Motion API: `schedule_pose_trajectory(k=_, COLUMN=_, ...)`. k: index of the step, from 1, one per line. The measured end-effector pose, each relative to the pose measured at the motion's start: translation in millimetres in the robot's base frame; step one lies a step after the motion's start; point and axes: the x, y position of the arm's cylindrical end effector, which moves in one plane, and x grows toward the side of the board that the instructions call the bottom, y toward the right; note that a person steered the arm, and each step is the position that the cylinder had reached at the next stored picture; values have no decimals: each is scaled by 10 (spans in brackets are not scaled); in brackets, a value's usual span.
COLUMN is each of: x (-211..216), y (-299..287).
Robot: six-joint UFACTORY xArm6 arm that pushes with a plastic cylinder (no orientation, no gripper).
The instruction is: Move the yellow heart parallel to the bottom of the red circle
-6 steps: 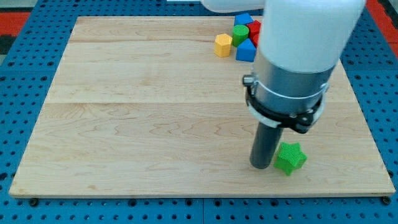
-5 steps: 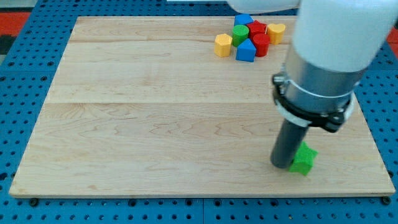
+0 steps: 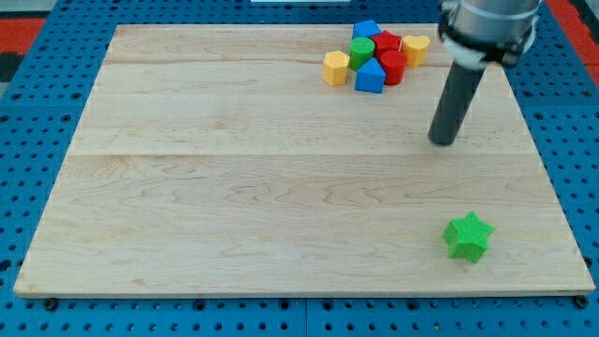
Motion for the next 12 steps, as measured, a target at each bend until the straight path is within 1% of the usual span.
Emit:
schedule_pose_trajectory(k=1, x=-680, y=482)
schedule_pose_trajectory(k=2, x=-1351, y=492)
schedule_pose_trajectory(k=3, x=-1905, y=481)
schedule_pose_trajectory(k=4, x=-1868, y=-205)
schedule_pose_trajectory(k=5, x=-1504, y=-299)
schedule_pose_trajectory(k=7, x=-1074, y=-293)
schedule_pose_trajectory(k=10, x=-614, y=-217)
schedule_pose_trajectory(k=11, x=-498, y=-217)
schedule_pose_trajectory(k=12, x=-538, y=-296)
